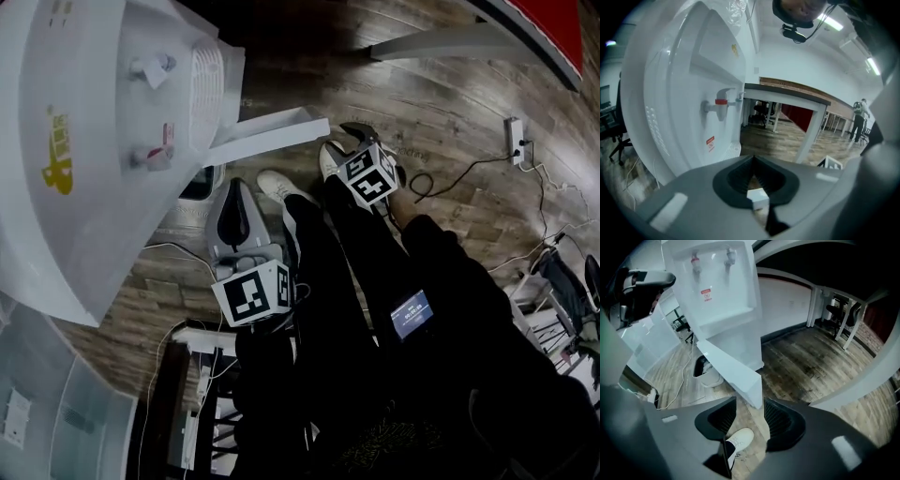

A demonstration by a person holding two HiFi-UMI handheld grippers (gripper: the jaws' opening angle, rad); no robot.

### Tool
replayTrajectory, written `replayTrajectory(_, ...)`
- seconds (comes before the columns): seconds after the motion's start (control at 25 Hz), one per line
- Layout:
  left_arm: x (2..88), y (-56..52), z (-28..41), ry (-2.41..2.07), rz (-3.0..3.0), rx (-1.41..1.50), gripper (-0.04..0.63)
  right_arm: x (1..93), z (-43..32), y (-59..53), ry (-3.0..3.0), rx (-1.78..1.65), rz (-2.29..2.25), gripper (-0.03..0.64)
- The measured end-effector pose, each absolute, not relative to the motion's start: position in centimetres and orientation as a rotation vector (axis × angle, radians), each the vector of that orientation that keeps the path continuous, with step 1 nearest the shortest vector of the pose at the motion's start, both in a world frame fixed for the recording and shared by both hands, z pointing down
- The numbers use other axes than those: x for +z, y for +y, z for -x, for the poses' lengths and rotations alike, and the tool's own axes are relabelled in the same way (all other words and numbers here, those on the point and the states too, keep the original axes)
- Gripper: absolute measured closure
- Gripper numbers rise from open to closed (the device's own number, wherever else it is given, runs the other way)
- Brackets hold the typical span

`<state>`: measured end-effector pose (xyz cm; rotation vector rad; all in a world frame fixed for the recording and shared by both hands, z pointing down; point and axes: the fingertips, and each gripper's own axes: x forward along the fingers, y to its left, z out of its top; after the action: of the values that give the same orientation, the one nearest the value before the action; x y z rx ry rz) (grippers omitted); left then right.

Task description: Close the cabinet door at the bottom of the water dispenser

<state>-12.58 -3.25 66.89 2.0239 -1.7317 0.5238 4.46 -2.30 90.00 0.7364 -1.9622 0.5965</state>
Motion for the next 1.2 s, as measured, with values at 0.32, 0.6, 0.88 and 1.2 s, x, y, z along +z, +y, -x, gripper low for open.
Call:
replayTrajectory(0.32, 67.4, -2.8, 13.6, -1.757, -1.940, 0.528, 0.589, 90.9, -3.3, -6.1, -1.953, 0.617, -0.779, 0.439)
replayTrajectory(0.6, 67.7, -3.5, 14.3, -1.788, -1.884, 0.477, 0.588, 90.5, -2.2, -13.3, -1.978, 0.555, -0.836, 0.445)
replayTrajectory(0.88, 68.0, -3.9, 14.8, -1.804, -1.842, 0.465, 0.588, 89.9, 0.2, -18.2, -2.002, 0.617, -0.890, 0.457)
replayTrajectory(1.2, 69.0, -4.4, 14.3, -1.758, -1.885, 0.412, 0.588, 89.7, 3.6, -22.5, -2.053, 0.485, -0.837, 0.465)
